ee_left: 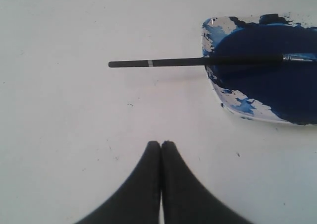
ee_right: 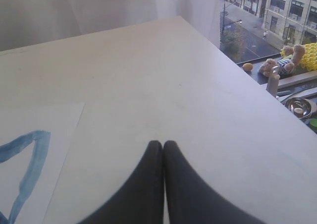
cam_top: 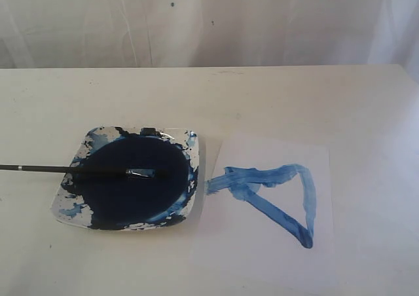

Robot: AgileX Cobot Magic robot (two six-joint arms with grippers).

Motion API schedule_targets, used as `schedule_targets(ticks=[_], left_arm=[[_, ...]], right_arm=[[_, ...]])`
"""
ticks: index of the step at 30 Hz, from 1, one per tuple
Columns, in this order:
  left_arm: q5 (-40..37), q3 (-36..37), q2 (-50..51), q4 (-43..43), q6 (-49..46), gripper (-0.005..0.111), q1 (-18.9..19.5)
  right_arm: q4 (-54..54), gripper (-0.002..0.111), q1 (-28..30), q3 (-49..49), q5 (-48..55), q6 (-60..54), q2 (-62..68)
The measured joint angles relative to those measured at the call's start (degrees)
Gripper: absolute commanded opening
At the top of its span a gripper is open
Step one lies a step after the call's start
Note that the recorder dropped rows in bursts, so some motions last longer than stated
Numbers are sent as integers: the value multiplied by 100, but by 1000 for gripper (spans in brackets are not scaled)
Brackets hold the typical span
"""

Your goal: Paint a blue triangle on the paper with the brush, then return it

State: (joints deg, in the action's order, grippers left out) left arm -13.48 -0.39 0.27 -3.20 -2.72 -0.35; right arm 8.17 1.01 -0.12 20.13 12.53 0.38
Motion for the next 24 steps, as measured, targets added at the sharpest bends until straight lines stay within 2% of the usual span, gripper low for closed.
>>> schedule_targets(ticks=[20,24], left_arm=[[162,0,0,0,8,0,0],[162,0,0,0,8,0,0]], right_arm=[[0,0,0,0,0,0,0],[0,0,-267,0,0,0,0]])
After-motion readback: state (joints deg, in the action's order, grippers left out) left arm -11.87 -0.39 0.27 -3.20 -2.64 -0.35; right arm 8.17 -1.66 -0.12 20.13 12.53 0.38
